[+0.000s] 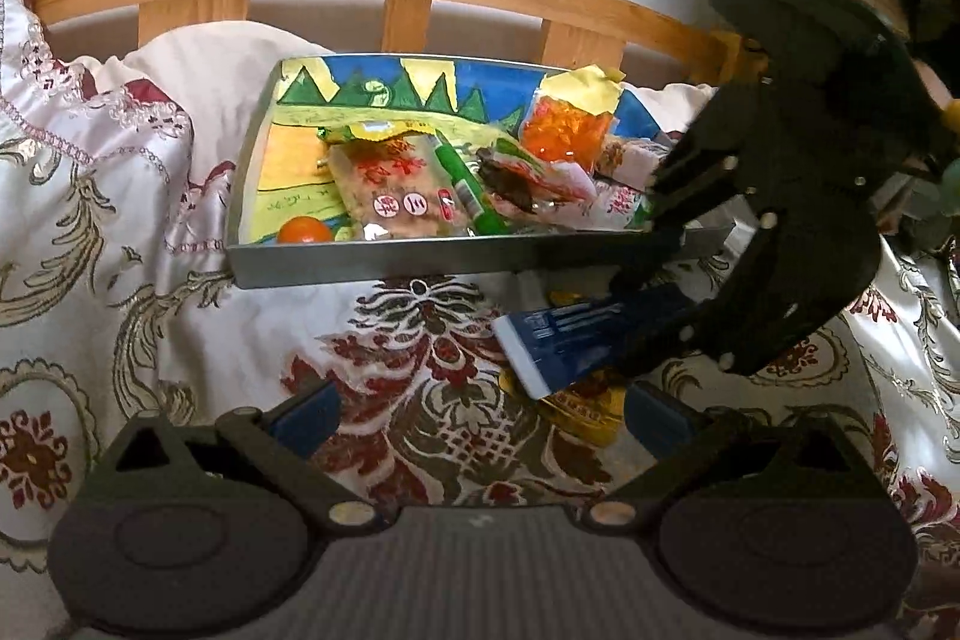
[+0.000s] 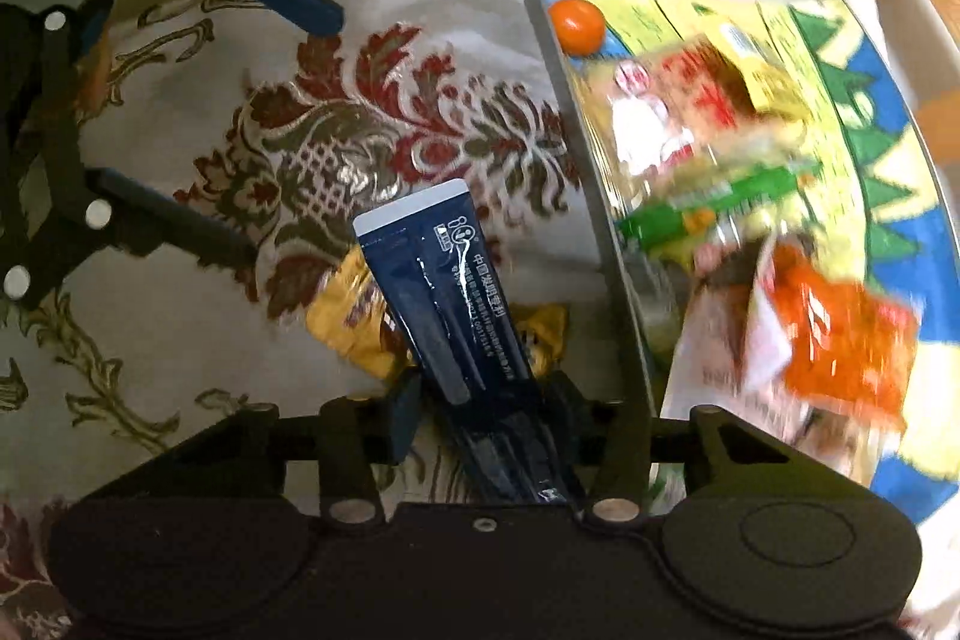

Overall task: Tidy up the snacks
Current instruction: 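Grasp the gold packet with left tool while right tool grasps the blue box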

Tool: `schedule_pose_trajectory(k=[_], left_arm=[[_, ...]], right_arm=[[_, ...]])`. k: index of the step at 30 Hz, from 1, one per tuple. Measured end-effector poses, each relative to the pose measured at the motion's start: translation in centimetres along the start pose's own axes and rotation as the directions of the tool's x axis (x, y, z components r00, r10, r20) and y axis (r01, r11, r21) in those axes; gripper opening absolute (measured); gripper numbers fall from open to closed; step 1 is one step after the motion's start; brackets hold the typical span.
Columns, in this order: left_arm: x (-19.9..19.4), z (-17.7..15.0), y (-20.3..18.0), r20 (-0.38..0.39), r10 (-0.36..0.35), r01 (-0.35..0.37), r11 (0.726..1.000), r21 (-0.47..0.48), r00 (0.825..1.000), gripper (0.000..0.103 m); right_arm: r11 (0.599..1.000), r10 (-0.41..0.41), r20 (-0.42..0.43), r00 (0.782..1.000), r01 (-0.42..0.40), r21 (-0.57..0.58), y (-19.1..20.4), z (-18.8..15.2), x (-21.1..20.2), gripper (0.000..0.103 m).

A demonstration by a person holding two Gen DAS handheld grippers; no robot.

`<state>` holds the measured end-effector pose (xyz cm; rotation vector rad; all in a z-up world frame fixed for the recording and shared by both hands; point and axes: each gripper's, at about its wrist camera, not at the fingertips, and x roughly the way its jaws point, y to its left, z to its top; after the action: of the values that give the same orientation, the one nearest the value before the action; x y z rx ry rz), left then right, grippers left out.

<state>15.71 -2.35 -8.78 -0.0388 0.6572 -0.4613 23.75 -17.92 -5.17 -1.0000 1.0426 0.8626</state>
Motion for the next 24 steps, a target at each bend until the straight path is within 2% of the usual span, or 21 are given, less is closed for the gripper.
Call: schedule_pose_trajectory(k=[4, 9, 12, 15, 17, 20, 24], left_arm=[[-0.1, -0.1, -0.7, 0.001, 0.005, -0.005, 0.999, 0.04, 1.0, 0.103], [0.2, -0.3, -2.1, -0.014, 0.012, -0.011, 0.995, 0.098, 1.0, 0.103], [1.1, 0.3, -3.2, -0.026, 0.017, -0.013, 0.99, 0.14, 1.0, 0.103], [2.5, 1.4, -4.5, -0.021, 0.018, -0.014, 0.978, 0.206, 1.0, 0.103], [4.0, 2.0, -5.0, -0.049, 0.003, 0.008, 0.975, 0.223, 0.999, 0.102], [6.1, 2.4, -5.6, -0.118, 0.025, 0.007, 0.966, 0.257, 0.993, 0.099], [7.8, 2.7, -6.0, -0.152, 0.041, 0.001, 0.964, 0.267, 0.987, 0.092]], right_arm=[[0.993, -0.005, -0.005, 1.0, 0.006, 0.116, 0.2, -2.1, -1.1, 0.044], [0.96, -0.052, 0.004, 0.999, 0.049, 0.277, 0.5, -5.2, -2.7, 0.043], [0.944, -0.093, 0.013, 0.996, 0.084, 0.318, 0.4, -6.6, -3.7, 0.043], [0.925, -0.102, 0.021, 0.995, 0.087, 0.37, -0.3, -7.4, -4.3, 0.043], [0.908, -0.1, 0.029, 0.995, 0.08, 0.411, -1.0, -8.0, -4.7, 0.043], [0.888, -0.098, 0.045, 0.994, 0.067, 0.454, -1.8, -8.8, -5.0, 0.043], [0.876, -0.097, 0.074, 0.993, 0.05, 0.481, -2.5, -9.5, -4.9, 0.043]])
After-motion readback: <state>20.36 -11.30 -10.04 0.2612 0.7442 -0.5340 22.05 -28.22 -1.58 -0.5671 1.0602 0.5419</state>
